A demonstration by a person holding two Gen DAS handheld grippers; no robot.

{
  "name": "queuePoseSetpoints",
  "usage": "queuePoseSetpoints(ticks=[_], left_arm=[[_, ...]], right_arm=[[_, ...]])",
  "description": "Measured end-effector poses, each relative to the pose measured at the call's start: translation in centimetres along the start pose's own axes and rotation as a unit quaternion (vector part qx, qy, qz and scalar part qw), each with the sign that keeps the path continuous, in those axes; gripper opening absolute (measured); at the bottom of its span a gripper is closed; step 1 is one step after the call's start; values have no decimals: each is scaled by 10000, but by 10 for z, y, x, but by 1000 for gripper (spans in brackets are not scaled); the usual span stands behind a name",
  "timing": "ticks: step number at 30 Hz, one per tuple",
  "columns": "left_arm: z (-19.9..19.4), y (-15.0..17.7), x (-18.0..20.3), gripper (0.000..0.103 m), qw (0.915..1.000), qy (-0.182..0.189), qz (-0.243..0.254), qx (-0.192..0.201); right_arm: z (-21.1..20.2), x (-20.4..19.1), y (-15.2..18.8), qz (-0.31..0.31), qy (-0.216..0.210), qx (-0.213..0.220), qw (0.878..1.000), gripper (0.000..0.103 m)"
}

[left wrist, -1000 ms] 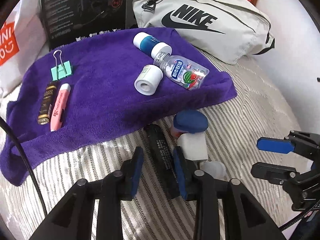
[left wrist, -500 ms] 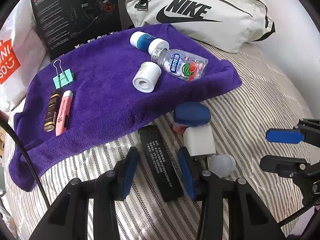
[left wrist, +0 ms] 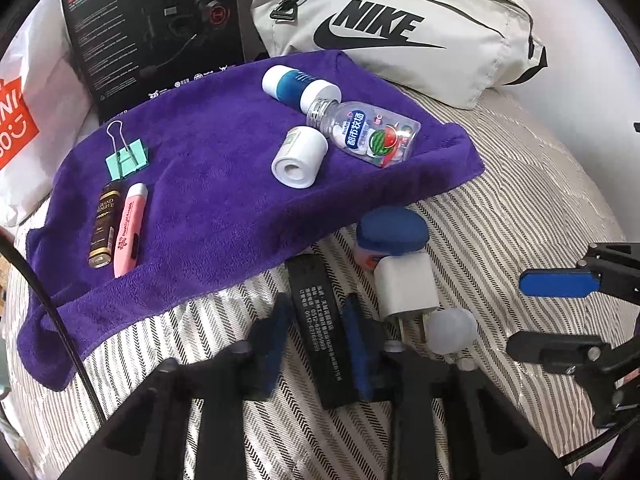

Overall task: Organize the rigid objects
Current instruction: 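Grasp the black rectangular box with the left tool while the right tool grasps the white USB light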

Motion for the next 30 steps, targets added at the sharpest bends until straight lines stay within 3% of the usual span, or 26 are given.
queuePoseSetpoints(ticks=[8,14,19,27,30], left_arm=[[-6,11,-18,23,9998,-76,-155,-31],[-12,21,-33,23,9993,90,-358,-21],[-12,22,-35,23,9991,138,-398,-4],[-16,26,-36,23,9992,80,-396,0],[-16,27,-35,23,9991,73,-409,47]], right_arm=[[17,-20,-7,-477,-192,-67,9987,47],[35,-29,-16,-807,-101,-98,9966,47],[37,-32,-18,-1094,165,-145,9938,30],[17,-19,-9,-851,184,-112,9961,29],[25,-15,-3,-872,291,-283,9954,29]])
Point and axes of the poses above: each gripper's, at about its wrist camera, not at the fingertips, and z roughly the way its jaws point, x to its right, y to its underside, the point moved 5 cm from there along z, roughly the way its jaws point, and after that the axes turned 2 degrees about -z, right-handed, at the moved point
